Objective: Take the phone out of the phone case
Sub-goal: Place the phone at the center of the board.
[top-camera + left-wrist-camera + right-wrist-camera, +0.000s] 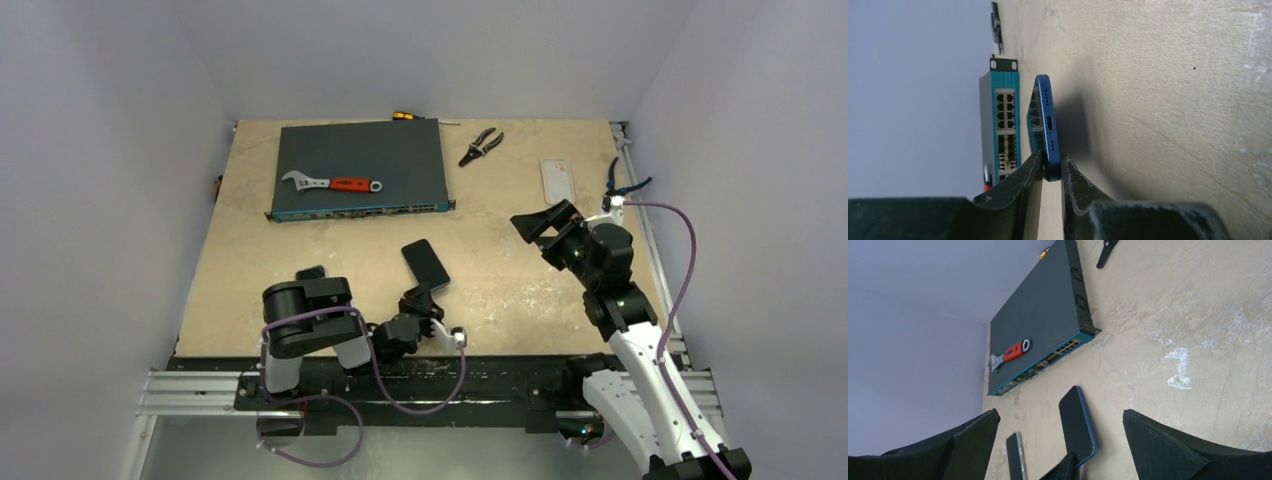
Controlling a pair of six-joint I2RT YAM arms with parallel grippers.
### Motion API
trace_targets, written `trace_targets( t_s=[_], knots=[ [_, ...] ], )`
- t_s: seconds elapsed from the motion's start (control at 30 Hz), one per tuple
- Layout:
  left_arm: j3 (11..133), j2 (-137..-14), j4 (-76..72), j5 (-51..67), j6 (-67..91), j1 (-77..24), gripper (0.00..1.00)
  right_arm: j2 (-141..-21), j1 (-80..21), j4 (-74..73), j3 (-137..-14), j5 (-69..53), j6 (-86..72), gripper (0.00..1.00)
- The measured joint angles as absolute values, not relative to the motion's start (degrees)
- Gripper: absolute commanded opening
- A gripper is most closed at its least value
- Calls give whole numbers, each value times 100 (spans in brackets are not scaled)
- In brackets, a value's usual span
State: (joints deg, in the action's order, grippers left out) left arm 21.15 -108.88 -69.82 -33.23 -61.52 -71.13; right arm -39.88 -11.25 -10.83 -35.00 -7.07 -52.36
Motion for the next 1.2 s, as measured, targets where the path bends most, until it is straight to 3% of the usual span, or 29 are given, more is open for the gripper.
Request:
trace_targets(
  t_s=[0.3, 0.4, 0.43, 0.5, 0.77, 0.97, 1.2],
  knots=[
    [2099, -10781, -6716, -3345, -5592, -6984, 56, -4025, -1125, -1083, -3500, -707, -5236, 99],
    [2049, -10565, -6587, -3369, -5411, -6987, 74, -4064, -1125, -1081, -3500, -711, -5236, 99],
    [2027, -10451, -6493, -3404, -5360, -7008, 87, -4084, -1125, -1079, -3500, -711, -5236, 99],
    [2025, -10092, -6110, -3437, -5199, -7076, 93, -4119, -1125, -1081, -3500, -718, -5236, 99],
    [2502, -8235, -3398, -3070, -4093, -7238, 100, -4322, -1127, -1083, -3514, -867, -5194, 99],
    [2777, -7105, -2049, -3070, -2952, -7214, 97, -4324, -1125, -1096, -3603, -897, -5096, 99],
    [4289, -6471, -233, -3896, -388, -5909, 100, -4486, -1127, -1100, -3664, -1052, -4886, 99]
  ],
)
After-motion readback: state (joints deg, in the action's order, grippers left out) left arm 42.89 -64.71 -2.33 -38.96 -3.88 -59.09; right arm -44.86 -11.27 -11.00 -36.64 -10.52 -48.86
